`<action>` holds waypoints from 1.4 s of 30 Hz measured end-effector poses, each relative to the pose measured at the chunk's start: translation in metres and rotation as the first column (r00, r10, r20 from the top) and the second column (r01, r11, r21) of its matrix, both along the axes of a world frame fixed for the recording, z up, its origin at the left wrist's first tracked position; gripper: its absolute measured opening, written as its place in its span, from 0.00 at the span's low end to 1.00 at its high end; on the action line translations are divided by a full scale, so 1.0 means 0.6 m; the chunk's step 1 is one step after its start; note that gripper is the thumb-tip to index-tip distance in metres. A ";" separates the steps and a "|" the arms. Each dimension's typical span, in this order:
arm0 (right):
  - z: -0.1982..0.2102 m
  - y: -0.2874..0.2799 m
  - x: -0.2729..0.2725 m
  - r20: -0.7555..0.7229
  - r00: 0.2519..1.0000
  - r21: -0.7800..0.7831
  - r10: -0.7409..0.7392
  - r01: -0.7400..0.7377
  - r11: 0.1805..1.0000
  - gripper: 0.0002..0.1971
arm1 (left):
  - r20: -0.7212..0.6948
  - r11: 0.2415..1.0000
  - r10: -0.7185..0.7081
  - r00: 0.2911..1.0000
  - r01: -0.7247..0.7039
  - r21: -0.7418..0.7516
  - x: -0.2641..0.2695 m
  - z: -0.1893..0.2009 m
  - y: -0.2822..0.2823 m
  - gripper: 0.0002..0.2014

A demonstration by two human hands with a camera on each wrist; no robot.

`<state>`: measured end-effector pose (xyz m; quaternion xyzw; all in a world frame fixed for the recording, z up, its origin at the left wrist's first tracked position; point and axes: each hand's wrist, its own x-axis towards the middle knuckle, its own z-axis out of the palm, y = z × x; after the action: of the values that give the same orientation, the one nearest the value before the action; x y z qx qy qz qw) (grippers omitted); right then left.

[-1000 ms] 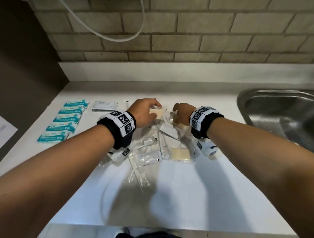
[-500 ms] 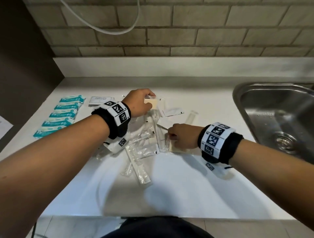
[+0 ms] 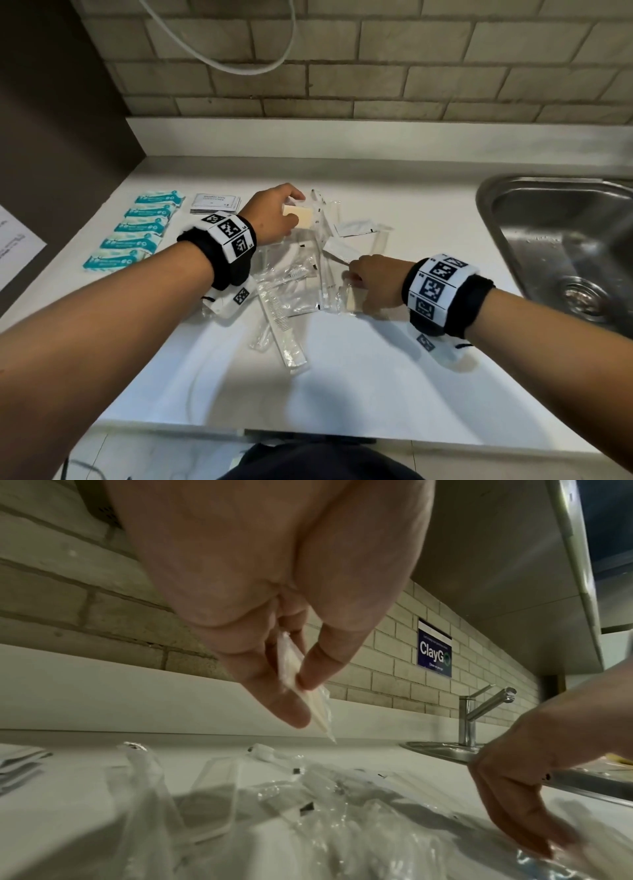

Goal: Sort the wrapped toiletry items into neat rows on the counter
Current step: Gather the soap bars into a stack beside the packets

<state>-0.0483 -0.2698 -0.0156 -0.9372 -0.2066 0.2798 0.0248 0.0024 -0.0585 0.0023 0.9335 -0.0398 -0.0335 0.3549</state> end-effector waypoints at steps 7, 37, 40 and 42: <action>0.093 0.040 0.036 0.112 0.991 0.138 0.074 -0.089 0.986 0.15 | -0.009 0.996 0.040 0.999 -0.041 -0.085 -0.009 0.011 0.056 0.19; 0.055 0.430 0.087 0.160 0.979 0.158 0.129 -0.154 0.975 0.36 | -0.032 0.884 0.181 0.983 -0.177 -0.433 -0.059 0.045 0.381 0.23; 0.024 0.452 0.066 0.133 0.974 0.103 0.183 -0.197 0.975 0.36 | -0.035 0.884 0.161 0.986 -0.160 -0.440 -0.055 0.041 0.386 0.24; 0.010 0.462 0.060 0.129 0.964 0.036 0.233 -0.239 0.970 0.29 | -0.047 0.879 0.149 0.988 -0.154 -0.452 -0.052 0.036 0.388 0.24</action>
<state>-0.0122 0.0075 -0.0093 -0.9206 -0.3249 0.2166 0.0022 -0.0287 0.1740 0.0237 0.8248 0.0282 -0.0005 0.5648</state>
